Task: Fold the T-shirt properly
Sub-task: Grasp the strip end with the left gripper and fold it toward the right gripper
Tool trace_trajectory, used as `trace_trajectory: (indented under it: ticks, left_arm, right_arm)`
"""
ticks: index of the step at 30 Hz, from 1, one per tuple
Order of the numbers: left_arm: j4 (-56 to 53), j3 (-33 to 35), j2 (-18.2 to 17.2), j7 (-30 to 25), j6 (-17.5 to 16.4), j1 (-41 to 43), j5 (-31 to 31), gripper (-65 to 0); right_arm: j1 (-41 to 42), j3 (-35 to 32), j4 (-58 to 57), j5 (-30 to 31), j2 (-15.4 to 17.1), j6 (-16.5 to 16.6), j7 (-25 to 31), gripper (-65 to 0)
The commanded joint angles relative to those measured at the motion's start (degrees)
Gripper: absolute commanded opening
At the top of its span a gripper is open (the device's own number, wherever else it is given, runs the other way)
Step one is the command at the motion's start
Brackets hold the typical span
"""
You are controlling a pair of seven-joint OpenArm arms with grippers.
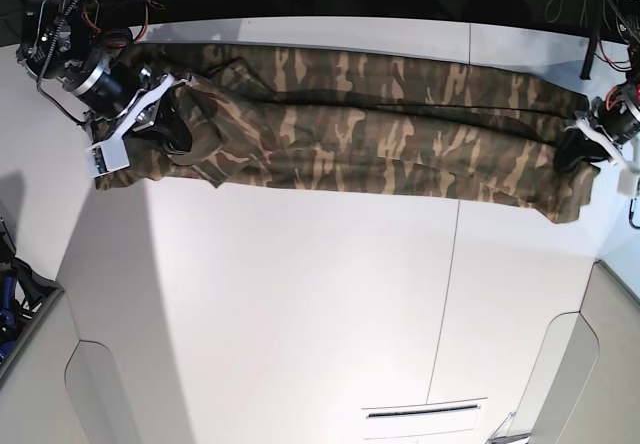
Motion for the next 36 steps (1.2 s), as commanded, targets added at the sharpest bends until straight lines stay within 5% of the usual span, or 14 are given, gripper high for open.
trace_trajectory:
  ticks: [1,5,9,18,23,27,29,32,36]
  left_arm:
    - [1.03,-0.48,-1.97,-0.59,0.26,-1.16,-0.68,-65.0]
    - [3.32,-0.48,-4.57,1.60,0.42,-2.38,-0.74,-65.0]
    - [10.05,-0.26,-3.54,6.71,0.46,-1.75,-2.34,-65.0]
    - [27.23,7.37,3.91,12.22,2.36,-0.81,-4.39,-65.0]
    - [27.56,17.86,7.93,9.49,2.38,-0.81,3.74,-65.0]
    - [26.01,24.44,10.97,7.17,2.38,-0.79,7.69,-35.6]
    - [25.05,27.08,12.07,7.02,2.38,-0.79,8.15,-26.9]
    - [23.78,30.53,12.90,7.02,2.40,-0.81,8.02,-26.3]
    - [23.74,32.65,12.90,7.06,4.04,-0.81,3.61,-26.3]
  right_arm:
    - [0.26,0.22,2.08,1.11,0.44,0.24,1.16,-65.0]
    - [0.26,0.22,5.03,1.07,0.44,0.24,1.14,-65.0]
    - [0.26,0.22,5.46,0.61,0.44,0.24,1.14,-65.0]
    - [0.28,1.97,5.46,-0.61,0.42,0.04,1.18,-65.0]
    - [0.26,5.33,5.46,-0.42,0.44,0.04,1.07,-65.0]
    - [0.24,7.63,5.46,1.11,0.44,0.04,0.70,-65.0]
    - [0.26,8.15,5.46,1.07,0.44,0.04,0.70,-65.0]
    - [0.26,8.26,5.46,0.85,0.44,-0.02,0.70,-65.0]
    - [0.24,8.39,5.46,0.57,0.44,-0.63,0.31,-45.2]
